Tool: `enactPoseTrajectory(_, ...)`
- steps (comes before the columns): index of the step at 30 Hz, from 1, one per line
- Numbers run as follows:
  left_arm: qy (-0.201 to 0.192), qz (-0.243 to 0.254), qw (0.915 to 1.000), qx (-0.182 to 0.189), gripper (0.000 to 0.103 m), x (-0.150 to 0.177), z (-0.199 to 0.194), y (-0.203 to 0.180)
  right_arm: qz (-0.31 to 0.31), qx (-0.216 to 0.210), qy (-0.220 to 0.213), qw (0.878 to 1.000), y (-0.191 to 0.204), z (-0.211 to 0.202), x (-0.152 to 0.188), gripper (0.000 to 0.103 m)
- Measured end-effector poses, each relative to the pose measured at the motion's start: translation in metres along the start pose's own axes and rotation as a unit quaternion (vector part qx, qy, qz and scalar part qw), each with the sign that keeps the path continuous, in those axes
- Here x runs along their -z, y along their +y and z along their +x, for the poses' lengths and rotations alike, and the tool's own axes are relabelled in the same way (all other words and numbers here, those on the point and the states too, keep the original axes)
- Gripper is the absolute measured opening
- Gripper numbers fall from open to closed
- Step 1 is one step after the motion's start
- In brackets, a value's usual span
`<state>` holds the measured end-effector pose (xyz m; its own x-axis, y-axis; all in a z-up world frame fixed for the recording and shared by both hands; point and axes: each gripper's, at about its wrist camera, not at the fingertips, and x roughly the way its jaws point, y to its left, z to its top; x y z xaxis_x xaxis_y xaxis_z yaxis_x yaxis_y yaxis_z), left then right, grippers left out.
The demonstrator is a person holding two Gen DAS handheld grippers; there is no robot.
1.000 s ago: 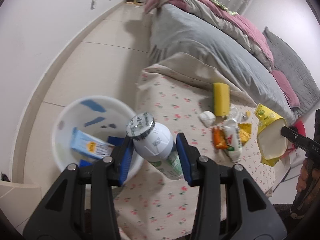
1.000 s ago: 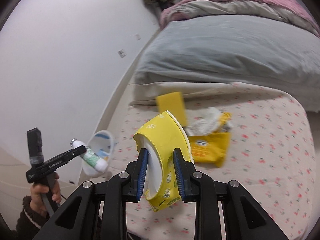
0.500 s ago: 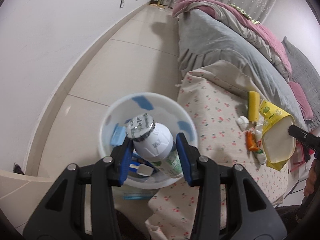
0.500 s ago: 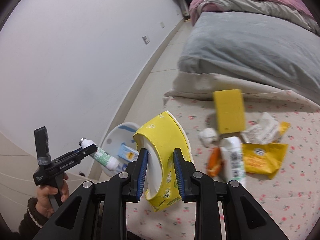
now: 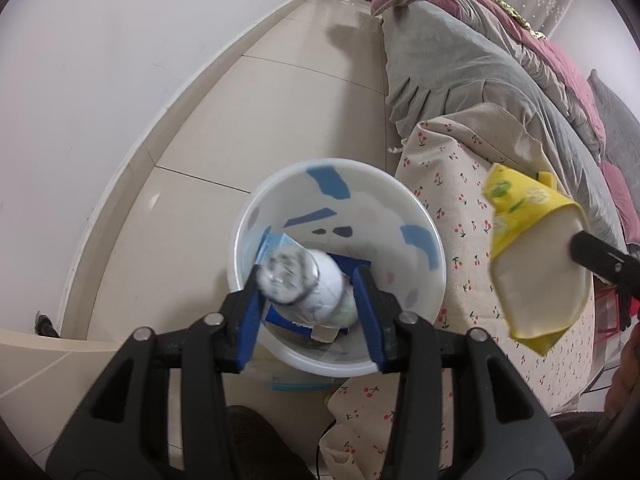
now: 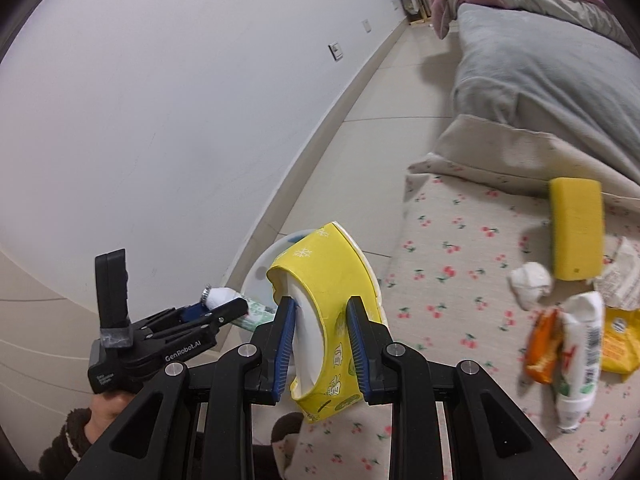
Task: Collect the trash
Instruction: 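Open the left tool over the bin while the right drops the yellow cup in, then grasp the white bottle with red A label using the right tool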
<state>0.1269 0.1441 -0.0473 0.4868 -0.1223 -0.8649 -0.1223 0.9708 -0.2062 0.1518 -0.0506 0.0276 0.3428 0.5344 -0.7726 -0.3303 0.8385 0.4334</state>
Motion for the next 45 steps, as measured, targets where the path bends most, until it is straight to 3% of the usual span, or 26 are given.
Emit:
enactPoseTrajectory(2, -0.003, -0.001, 0.9998, -0.018, 0.081, 0.001, -0.003, 0.002, 0.000, -0.002, 0.001, 1.000, 0.002, 0.007, -0.001, 0.027)
enactPoseTrajectory(8, -0.008, -0.017, 0.9992, -0.036, 0.091, 0.005, -0.013, 0.015, 0.006, -0.010, 0.003, 1.000, 0.005, 0.026, -0.006, 0.028)
enactPoseTrajectory(19, -0.016, -0.028, 0.9986, -0.041, 0.093, 0.005, -0.019, 0.021, 0.004, -0.023, -0.005, 1.000, 0.008, 0.054, -0.008, 0.032)
enactPoseTrajectory(20, -0.017, -0.030, 0.9987, -0.039, 0.093, 0.005, -0.020, 0.021, 0.005, -0.028, -0.009, 1.000, 0.008, 0.054, -0.008, 0.034)
enactPoseTrajectory(22, -0.019, -0.033, 0.9987, -0.035, 0.093, 0.004, -0.021, 0.020, 0.008, -0.035, -0.016, 0.999, 0.005, 0.056, -0.009, 0.051)
enactPoseTrajectory(23, -0.021, -0.033, 0.9986, -0.034, 0.093, 0.004, -0.022, 0.019, 0.010, -0.030, -0.022, 0.999, 0.005, 0.053, -0.009, 0.073)
enactPoseTrajectory(24, -0.023, -0.032, 0.9986, -0.035, 0.093, 0.004, -0.023, 0.018, 0.010, -0.022, -0.034, 0.999, 0.004, 0.049, -0.009, 0.083)
enactPoseTrajectory(35, -0.036, -0.020, 0.9988, -0.028, 0.093, 0.007, -0.030, -0.001, -0.027, 0.058, -0.089, 0.994, -0.007, -0.006, 0.004, 0.094)
enactPoseTrajectory(42, -0.034, 0.005, 0.9993, -0.016, 0.093, 0.010, -0.028, -0.029, -0.008, 0.101, -0.099, 0.990, -0.045, -0.044, 0.017, 0.094)
enactPoseTrajectory(45, -0.029, 0.020, 0.9993, -0.012, 0.093, 0.012, -0.025, -0.043, 0.002, 0.129, -0.098, 0.987, -0.065, -0.058, 0.023, 0.103)
